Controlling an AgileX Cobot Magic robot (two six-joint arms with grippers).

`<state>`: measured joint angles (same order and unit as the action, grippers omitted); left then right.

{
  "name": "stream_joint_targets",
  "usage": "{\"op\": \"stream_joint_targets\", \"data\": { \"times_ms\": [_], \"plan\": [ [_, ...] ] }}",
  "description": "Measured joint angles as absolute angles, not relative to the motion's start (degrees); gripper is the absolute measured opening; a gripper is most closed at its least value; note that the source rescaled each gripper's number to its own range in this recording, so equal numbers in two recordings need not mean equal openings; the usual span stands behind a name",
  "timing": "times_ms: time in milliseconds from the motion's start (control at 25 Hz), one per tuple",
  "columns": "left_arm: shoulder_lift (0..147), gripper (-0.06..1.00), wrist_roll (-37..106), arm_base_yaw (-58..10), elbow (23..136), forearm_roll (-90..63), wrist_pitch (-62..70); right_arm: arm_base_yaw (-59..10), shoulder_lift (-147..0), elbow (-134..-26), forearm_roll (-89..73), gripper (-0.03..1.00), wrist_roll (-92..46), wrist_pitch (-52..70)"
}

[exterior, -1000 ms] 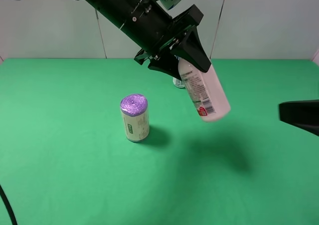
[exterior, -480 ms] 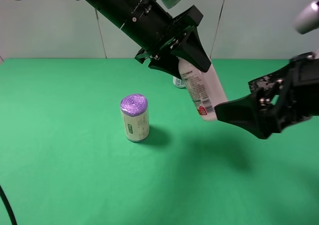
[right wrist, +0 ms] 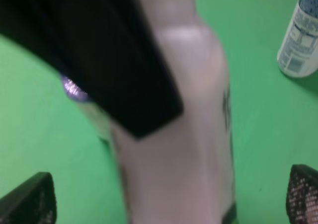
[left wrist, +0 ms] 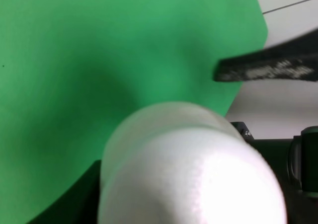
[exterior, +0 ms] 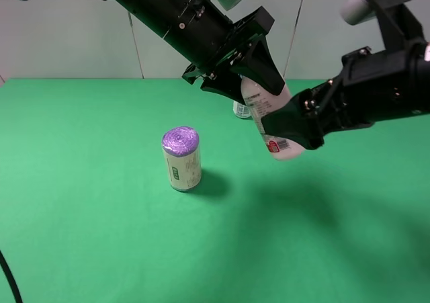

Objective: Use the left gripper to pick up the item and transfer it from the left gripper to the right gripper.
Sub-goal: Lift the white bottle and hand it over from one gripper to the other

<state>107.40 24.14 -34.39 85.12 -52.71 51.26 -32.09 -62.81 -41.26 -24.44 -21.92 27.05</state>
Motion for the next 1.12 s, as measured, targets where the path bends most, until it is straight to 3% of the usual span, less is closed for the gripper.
{"op": "stream_joint_targets", "data": {
  "times_ms": [400,1120],
  "plan": [
    [107.4,0.01,24.1,-34.4,85.1,-53.9,51.3,-32.1,-70.7,-42.0,-24.2,1.00,-23.2,25.5],
    [107.4,0.01,27.3,-34.4,85.1,-59.4,51.2,-32.1,-71.0,-42.0,-24.2,0.99,-23.6,23.3]
  ]
}}
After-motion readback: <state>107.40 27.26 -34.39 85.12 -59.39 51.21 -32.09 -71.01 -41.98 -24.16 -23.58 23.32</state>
